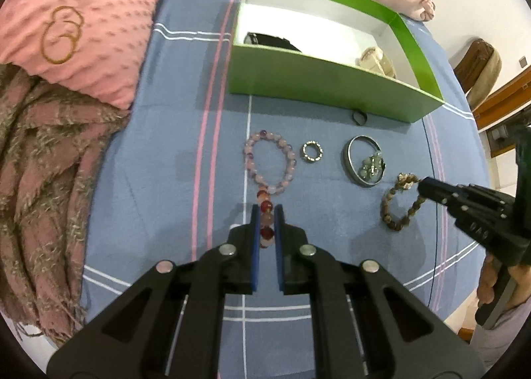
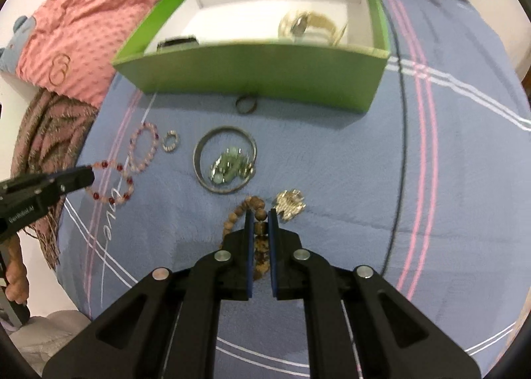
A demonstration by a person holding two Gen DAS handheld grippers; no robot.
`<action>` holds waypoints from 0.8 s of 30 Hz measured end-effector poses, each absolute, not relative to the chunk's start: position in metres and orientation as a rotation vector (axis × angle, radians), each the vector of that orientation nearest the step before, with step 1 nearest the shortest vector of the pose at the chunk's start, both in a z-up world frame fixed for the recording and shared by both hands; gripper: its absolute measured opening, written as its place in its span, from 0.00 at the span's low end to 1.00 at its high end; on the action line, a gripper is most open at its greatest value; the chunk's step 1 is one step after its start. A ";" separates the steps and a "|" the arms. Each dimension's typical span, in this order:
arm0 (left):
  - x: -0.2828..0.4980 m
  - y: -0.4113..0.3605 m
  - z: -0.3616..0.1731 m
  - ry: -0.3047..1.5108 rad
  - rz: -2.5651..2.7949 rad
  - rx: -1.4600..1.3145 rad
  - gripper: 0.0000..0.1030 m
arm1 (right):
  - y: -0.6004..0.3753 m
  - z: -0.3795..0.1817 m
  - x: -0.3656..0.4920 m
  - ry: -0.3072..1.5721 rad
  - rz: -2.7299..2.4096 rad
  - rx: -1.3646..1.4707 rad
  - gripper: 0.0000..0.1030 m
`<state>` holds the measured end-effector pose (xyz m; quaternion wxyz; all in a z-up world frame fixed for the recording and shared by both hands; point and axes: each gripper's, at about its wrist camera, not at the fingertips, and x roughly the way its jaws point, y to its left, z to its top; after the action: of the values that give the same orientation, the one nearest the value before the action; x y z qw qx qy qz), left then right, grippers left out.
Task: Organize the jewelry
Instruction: 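Grasp the red-and-pink bead bracelet with the left gripper while the right holds the wooden bracelet, then carry both bracelets into the green box and open both grippers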
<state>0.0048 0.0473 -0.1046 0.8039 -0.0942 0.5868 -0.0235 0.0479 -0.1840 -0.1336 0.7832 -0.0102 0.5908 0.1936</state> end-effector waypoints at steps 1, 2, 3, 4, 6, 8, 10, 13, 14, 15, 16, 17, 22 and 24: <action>0.003 0.048 -0.101 1.249 -0.047 -0.199 0.08 | -0.185 -0.127 0.048 1.261 0.416 -0.021 0.07; 0.002 0.048 -0.097 1.238 -0.042 -0.190 0.08 | -0.185 -0.121 0.048 1.247 0.414 -0.022 0.07; 0.001 0.048 -0.094 1.230 -0.040 -0.182 0.08 | -0.185 -0.117 0.049 1.237 0.414 -0.023 0.07; 0.000 0.050 -0.090 1.222 -0.038 -0.170 0.08 | -0.184 -0.112 0.049 1.226 0.414 -0.025 0.07; -0.001 0.047 -0.085 1.206 -0.039 -0.158 0.08 | -0.183 -0.102 0.048 1.206 0.416 -0.028 0.07; -0.001 0.043 -0.080 1.194 -0.045 -0.147 0.08 | -0.180 -0.096 0.047 1.190 0.417 -0.036 0.07; -0.001 0.037 -0.075 1.180 -0.052 -0.132 0.08 | -0.176 -0.093 0.045 1.181 0.420 -0.040 0.07; -0.002 0.028 -0.068 1.156 -0.066 -0.110 0.08 | -0.171 -0.088 0.042 1.169 0.428 -0.048 0.07; -0.002 0.026 -0.066 1.148 -0.069 -0.103 0.08 | -0.169 -0.086 0.041 1.165 0.430 -0.050 0.07; -0.002 0.023 -0.062 1.139 -0.072 -0.092 0.08 | -0.168 -0.085 0.040 1.163 0.431 -0.050 0.07; -0.003 0.021 -0.060 1.132 -0.075 -0.085 0.08 | -0.166 -0.083 0.039 1.157 0.434 -0.051 0.07; -0.003 0.019 -0.057 1.124 -0.079 -0.080 0.08 | -0.164 -0.081 0.039 1.152 0.436 -0.054 0.07; -0.004 0.014 -0.044 1.087 -0.094 -0.070 0.08 | -0.160 -0.063 0.034 1.110 0.450 -0.054 0.07; -0.003 0.012 -0.039 1.067 -0.099 -0.066 0.08 | -0.159 -0.053 0.033 1.085 0.459 -0.051 0.07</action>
<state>-0.0029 0.0121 -0.0387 0.8592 -0.0316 0.5084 -0.0471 0.0329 -0.1586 -0.0527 0.8313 -0.0240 0.5114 0.2163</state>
